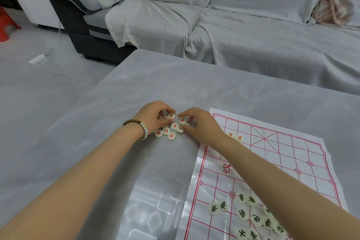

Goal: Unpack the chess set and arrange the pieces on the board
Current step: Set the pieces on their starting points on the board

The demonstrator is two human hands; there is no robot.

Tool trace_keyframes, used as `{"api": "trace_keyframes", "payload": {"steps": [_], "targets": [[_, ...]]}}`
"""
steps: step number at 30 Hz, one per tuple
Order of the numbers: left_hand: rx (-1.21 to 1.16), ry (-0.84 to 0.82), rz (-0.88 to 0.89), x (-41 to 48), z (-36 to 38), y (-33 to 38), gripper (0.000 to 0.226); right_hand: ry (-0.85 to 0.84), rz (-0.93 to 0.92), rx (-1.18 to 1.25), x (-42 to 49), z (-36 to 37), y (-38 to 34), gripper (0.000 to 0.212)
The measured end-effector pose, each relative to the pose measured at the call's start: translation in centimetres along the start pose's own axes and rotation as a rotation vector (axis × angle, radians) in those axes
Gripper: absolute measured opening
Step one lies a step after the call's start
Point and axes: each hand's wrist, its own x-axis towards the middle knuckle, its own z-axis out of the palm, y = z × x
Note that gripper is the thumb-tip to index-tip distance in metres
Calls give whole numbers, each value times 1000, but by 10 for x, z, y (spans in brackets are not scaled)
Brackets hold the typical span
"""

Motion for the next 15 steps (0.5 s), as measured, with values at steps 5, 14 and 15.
{"api": "trace_keyframes", "payload": {"steps": [5, 14, 15], "targets": [[-9, 12, -41, 5, -2, 3, 15, 14, 20, -25, -2, 0, 6, 18], [-68, 34, -22, 0, 0, 14, 22, 107, -49, -118, -14, 9, 11, 22], [-86, 52, -20, -2, 0, 15, 21, 120, -38, -86, -15, 8, 12, 21]]}}
